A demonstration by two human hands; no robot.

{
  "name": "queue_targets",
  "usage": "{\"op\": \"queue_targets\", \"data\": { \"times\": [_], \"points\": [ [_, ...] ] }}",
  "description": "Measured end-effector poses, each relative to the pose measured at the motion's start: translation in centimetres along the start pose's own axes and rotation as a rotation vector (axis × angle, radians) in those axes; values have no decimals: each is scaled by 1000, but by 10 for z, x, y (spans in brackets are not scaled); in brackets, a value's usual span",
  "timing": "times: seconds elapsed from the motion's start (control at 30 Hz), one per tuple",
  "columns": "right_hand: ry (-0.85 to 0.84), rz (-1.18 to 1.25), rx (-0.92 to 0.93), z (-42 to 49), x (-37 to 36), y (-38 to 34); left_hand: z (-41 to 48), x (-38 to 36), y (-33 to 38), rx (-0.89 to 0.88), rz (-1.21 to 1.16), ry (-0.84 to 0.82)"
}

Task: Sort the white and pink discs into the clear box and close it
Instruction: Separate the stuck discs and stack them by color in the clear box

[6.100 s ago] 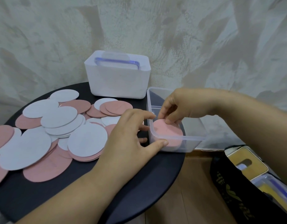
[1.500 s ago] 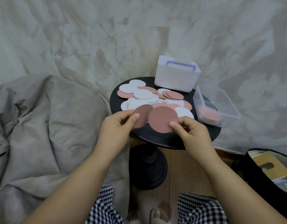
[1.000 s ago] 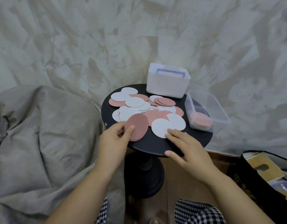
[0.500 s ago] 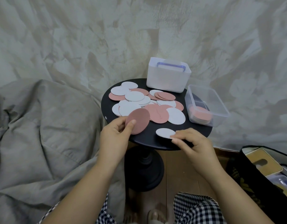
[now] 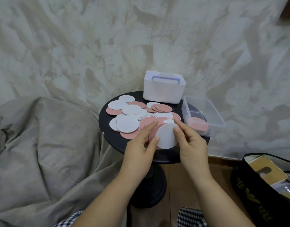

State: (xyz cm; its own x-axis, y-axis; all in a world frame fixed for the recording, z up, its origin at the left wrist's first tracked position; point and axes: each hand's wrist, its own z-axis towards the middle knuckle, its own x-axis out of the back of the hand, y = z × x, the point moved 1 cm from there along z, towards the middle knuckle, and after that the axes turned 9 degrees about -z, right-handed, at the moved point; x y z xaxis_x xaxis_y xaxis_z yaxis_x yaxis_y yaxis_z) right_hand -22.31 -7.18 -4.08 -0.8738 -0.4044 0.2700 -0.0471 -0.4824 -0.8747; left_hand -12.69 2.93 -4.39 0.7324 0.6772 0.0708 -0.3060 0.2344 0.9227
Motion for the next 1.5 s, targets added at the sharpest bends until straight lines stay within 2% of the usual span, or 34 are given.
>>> {"op": "queue_targets", "data": {
  "times": [0.2,0.33,0.4,0.5,0.67,0.8,0.93,1.07,1.3,1.5],
  "points": [
    [-69,-382,270,-7,-2,28,2,-7,-20,-143,316,-51],
    [-128,-423,302,-8,-3,33,-2,-10,-29,-242,490,-89],
    [-133,-387,295,-8,-3,32,-2,-10,-27,-227,517,-105],
    [-137,-303,256,-8,-1,27,-1,-8,-23,-215,439,-72],
    [-99,-144,107,-14,2,16,-5,0,-19,-189,227,178],
    [-6,-138,148,-17,1,12,-10,0,-12,-128,31,266],
    [69,-195,263,-17,0,17,-11,0,-17,-137,47,297],
    [60,-171,239,-19,-1,22,-11,1,-22,-179,130,307],
    [114,-198,262,-16,4,18,-8,-1,-10,-209,84,319],
    [113,-215,273,-18,1,28,-9,-1,-14,-153,126,293]
  ]
}}
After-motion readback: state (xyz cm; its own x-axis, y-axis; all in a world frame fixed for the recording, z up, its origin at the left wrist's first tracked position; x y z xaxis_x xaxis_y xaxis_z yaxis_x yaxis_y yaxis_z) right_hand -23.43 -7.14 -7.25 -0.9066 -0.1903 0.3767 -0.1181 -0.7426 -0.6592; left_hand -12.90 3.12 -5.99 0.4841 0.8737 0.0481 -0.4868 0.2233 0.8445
